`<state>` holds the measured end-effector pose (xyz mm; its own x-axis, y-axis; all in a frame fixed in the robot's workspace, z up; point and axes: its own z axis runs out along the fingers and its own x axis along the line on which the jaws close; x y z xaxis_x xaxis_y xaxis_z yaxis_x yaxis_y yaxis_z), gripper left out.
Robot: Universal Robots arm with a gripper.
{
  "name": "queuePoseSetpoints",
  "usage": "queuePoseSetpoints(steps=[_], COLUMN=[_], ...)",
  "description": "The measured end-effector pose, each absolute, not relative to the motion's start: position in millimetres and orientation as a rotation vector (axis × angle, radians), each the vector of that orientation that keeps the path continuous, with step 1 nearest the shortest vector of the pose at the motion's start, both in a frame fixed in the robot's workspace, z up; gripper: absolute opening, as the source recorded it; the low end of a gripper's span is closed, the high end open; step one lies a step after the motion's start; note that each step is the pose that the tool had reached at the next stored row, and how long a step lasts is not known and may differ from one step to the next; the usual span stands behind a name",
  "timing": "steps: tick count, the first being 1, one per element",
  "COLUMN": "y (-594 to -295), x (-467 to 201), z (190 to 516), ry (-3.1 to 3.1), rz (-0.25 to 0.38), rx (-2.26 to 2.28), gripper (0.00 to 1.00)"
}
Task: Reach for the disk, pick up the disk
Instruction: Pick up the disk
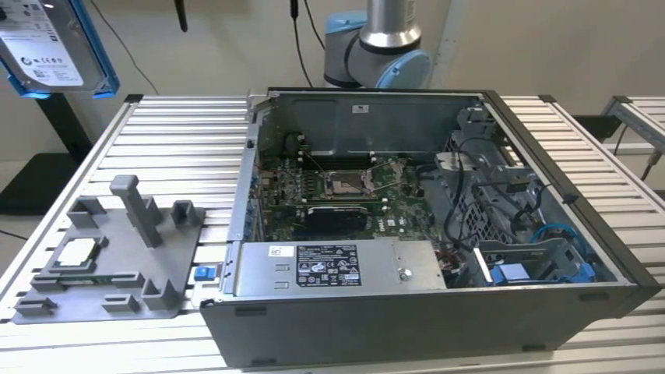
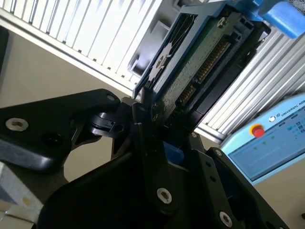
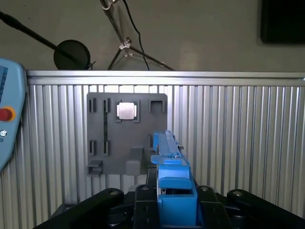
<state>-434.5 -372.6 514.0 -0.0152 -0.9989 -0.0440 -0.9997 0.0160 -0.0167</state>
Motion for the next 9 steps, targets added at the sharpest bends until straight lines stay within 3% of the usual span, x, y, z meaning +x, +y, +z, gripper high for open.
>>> queuePoseSetpoints(steps=[9], y=[-373], x=[-410], z=[514], ry=[2.209], rz=[0.031], rx=[-2.174], gripper=[0.00])
